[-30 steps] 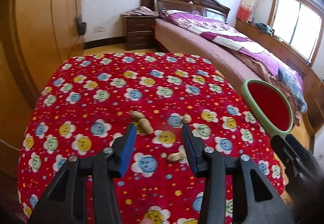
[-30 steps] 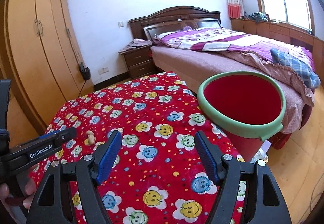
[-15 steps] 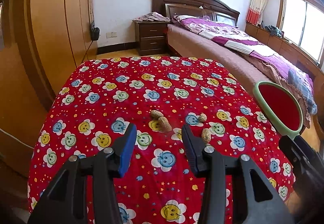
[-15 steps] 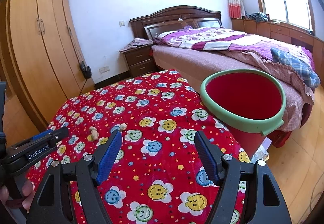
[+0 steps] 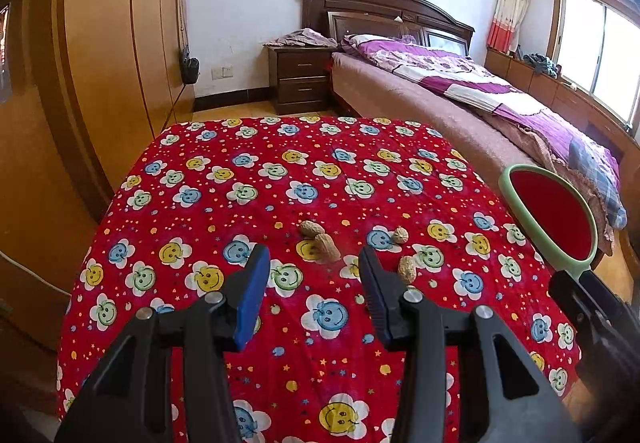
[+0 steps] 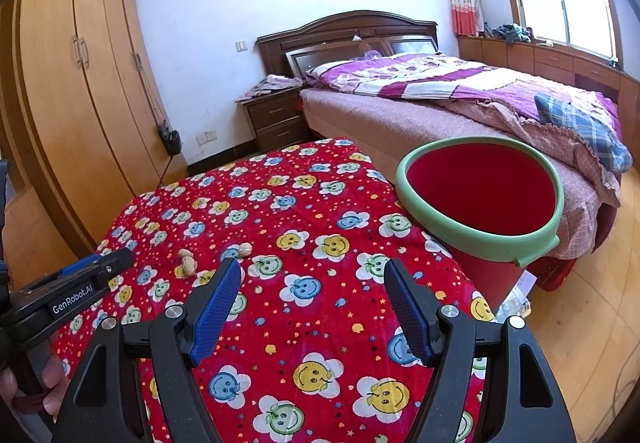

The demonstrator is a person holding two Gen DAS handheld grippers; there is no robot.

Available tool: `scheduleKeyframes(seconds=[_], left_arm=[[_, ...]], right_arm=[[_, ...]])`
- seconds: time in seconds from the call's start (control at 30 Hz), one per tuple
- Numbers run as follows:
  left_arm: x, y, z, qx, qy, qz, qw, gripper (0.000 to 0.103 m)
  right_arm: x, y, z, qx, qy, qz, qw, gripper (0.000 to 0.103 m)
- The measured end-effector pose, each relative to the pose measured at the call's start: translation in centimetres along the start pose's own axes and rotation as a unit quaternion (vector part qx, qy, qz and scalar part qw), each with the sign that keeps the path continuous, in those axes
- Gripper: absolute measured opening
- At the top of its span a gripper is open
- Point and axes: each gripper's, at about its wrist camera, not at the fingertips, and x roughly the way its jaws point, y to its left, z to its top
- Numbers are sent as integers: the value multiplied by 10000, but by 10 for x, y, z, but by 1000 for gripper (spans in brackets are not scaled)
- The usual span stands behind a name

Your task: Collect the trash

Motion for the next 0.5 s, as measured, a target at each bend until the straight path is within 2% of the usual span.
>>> scheduleKeyframes(seconds=[0.5], left_arm=[[-1,0,0,6,2,8,10000,46]], right_arm=[[0,0,-1,9,19,6,10000,75]])
